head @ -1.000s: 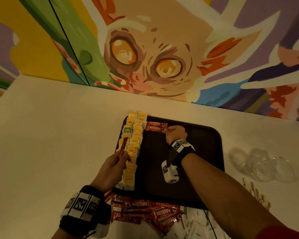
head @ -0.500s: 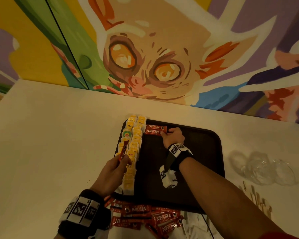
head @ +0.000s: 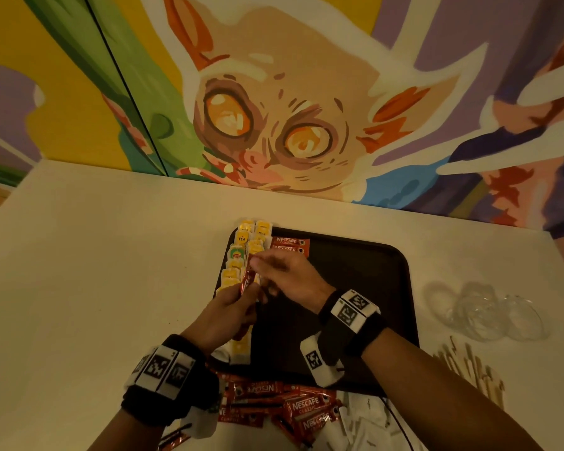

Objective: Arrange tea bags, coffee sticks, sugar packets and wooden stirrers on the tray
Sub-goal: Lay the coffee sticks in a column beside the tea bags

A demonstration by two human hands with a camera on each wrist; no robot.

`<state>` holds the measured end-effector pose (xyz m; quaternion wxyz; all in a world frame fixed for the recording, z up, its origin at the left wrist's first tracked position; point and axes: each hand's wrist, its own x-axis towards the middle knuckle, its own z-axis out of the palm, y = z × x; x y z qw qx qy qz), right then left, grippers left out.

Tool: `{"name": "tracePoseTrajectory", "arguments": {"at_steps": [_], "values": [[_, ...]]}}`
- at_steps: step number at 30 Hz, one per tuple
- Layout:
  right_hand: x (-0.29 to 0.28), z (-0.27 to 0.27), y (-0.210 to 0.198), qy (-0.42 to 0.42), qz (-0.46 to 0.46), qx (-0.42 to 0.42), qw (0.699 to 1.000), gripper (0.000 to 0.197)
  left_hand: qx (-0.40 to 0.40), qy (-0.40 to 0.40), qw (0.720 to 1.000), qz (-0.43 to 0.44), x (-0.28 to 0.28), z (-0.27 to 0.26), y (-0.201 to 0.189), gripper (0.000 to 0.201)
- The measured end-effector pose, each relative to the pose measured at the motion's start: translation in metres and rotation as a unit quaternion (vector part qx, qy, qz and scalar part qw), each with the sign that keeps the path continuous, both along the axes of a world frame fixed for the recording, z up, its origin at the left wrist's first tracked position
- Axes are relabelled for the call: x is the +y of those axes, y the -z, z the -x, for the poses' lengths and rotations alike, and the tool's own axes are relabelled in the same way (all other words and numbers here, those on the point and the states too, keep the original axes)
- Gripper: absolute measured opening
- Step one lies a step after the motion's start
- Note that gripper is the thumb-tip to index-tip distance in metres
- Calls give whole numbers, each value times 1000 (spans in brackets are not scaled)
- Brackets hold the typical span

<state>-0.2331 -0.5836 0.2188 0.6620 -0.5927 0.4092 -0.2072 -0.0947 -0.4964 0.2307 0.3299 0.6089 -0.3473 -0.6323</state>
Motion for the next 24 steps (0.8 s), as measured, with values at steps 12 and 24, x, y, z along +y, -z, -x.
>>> {"name": "tracePoseTrajectory", "arguments": {"at_steps": [12,24], "values": [[32,31,1,192,22,26,981,14,-84,-98,981,148,7,-1,-3,29],[44,38,6,205,-42,51,976,8,-108,-164,968,157,14,6,-2,28]]}}
